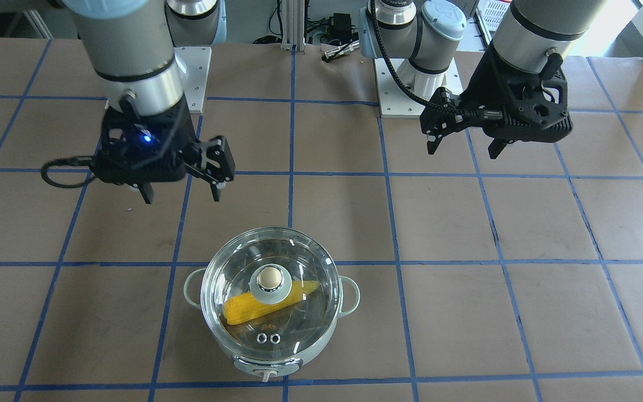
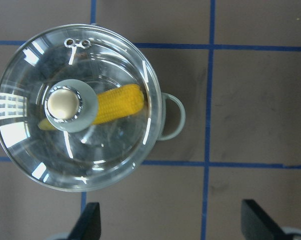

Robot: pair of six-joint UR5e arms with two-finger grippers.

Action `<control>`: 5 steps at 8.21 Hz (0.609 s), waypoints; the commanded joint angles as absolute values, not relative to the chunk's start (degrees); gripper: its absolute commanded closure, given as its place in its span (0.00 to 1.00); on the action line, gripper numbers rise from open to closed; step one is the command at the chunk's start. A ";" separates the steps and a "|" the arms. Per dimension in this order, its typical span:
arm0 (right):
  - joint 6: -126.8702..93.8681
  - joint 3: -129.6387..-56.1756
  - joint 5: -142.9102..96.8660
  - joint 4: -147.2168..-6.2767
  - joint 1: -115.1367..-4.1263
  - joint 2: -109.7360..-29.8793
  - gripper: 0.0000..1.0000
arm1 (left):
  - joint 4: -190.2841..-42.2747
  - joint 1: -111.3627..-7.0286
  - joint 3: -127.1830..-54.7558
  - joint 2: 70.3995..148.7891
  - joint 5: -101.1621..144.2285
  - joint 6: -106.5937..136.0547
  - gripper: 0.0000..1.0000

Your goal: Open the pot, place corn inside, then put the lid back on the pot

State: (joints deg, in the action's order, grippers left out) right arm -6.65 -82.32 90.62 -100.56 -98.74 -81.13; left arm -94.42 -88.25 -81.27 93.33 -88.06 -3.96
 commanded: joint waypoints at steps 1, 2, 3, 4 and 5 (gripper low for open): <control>-1.23 -86.03 90.44 -88.09 -92.29 -91.47 0.00 | -94.39 -88.24 -81.47 93.16 -87.98 -4.04 0.00; -3.23 -87.00 90.53 -87.37 -92.37 -92.71 0.00 | -94.39 -88.24 -81.47 93.16 -87.98 -4.04 0.00; -3.86 -87.01 90.61 -87.45 -92.29 -92.81 0.00 | -94.31 -88.24 -81.47 93.16 -88.07 -4.04 0.00; -3.87 -87.10 90.53 -87.89 -92.46 -92.73 0.00 | -94.31 -88.33 -81.47 93.16 -88.07 -4.04 0.00; -3.08 -87.01 90.44 -88.06 -92.29 -92.72 0.00 | -94.31 -88.33 -81.56 93.16 -88.07 -4.04 0.00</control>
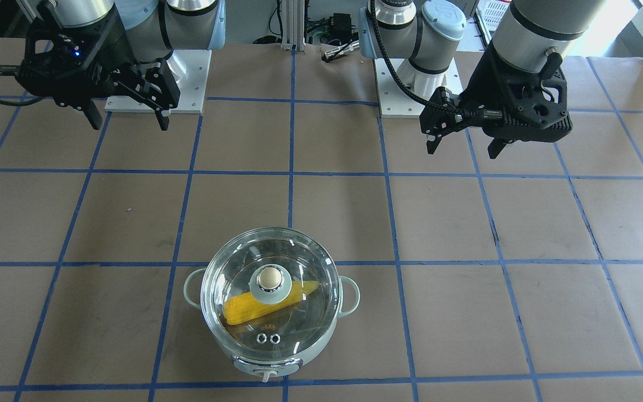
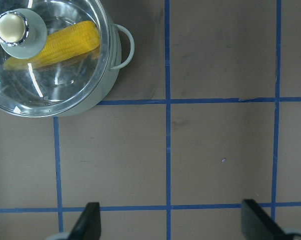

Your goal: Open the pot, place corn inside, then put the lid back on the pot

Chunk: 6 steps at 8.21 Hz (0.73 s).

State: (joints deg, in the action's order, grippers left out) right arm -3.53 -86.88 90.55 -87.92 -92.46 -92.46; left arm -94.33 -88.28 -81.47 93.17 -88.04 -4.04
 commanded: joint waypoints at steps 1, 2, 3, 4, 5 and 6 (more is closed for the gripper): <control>-2.99 -87.01 90.35 -87.89 -92.37 -92.90 0.00 | -94.31 -88.33 -81.56 93.16 -88.07 -4.04 0.00; -2.99 -87.01 90.26 -87.80 -92.37 -92.90 0.00 | -94.31 -88.33 -81.56 93.16 -88.07 -4.04 0.00; -2.81 -87.01 90.35 -87.80 -92.29 -92.99 0.00 | -94.31 -88.33 -81.56 93.16 -88.07 -4.04 0.00; -2.38 -87.01 90.35 -87.80 -92.37 -93.08 0.00 | -94.31 -88.33 -81.56 93.16 -88.07 -4.04 0.00; -0.98 -87.01 90.53 -87.63 -92.20 -92.99 0.00 | -94.31 -88.33 -81.56 93.16 -88.15 -4.04 0.00; -0.01 -87.01 90.61 -87.28 -92.20 -92.99 0.00 | -94.31 -88.33 -81.56 93.16 -88.15 -4.04 0.00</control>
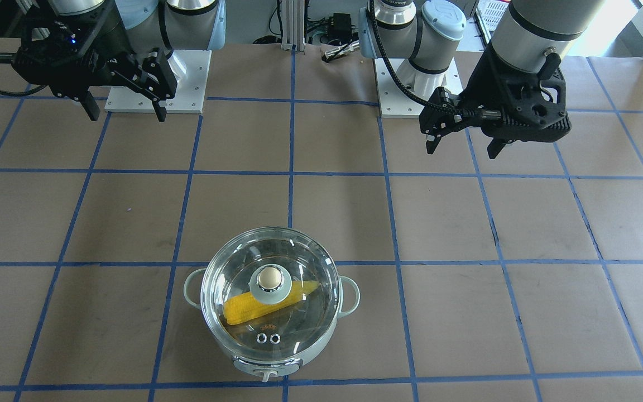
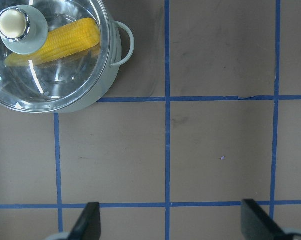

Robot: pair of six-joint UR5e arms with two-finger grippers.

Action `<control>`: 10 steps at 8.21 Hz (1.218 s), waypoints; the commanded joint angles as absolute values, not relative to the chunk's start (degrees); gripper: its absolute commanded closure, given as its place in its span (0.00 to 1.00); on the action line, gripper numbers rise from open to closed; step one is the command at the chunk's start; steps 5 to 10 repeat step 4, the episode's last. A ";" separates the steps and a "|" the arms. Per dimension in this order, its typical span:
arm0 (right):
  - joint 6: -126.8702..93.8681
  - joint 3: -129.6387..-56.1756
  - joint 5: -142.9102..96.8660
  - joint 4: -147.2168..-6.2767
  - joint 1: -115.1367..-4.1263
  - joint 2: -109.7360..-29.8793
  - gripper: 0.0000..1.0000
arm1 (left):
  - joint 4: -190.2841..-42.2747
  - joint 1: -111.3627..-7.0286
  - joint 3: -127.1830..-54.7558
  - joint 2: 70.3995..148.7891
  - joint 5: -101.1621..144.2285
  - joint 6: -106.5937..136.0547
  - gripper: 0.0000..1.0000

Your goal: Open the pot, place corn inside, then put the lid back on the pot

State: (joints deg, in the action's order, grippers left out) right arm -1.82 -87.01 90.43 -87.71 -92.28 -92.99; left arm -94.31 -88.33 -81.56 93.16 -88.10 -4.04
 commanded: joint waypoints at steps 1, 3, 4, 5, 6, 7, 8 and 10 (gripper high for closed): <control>0.00 -87.01 91.22 -87.28 -92.11 -92.99 0.00 | -94.31 -88.33 -81.65 93.16 -88.15 -4.04 0.00; 0.00 -87.10 90.70 -87.28 -92.20 -92.99 0.00 | -94.31 -88.42 -81.56 93.25 -88.33 -4.04 0.00; -0.09 -87.10 90.62 -87.28 -92.20 -92.99 0.00 | -94.31 -88.42 -81.65 93.25 -88.33 -4.04 0.00; -0.09 -87.10 90.62 -87.28 -92.20 -92.99 0.00 | -94.31 -88.42 -81.65 93.25 -88.33 -4.04 0.00; -0.09 -87.10 90.62 -87.28 -92.20 -92.99 0.00 | -94.31 -88.42 -81.65 93.25 -88.33 -4.04 0.00; -0.09 -87.10 90.62 -87.28 -92.20 -92.99 0.00 | -94.31 -88.42 -81.65 93.25 -88.33 -4.04 0.00; -0.09 -87.10 90.62 -87.28 -92.20 -92.99 0.00 | -94.31 -88.42 -81.65 93.25 -88.33 -4.04 0.00; -0.09 -87.10 90.62 -87.28 -92.20 -92.99 0.00 | -94.31 -88.42 -81.65 93.25 -88.33 -4.04 0.00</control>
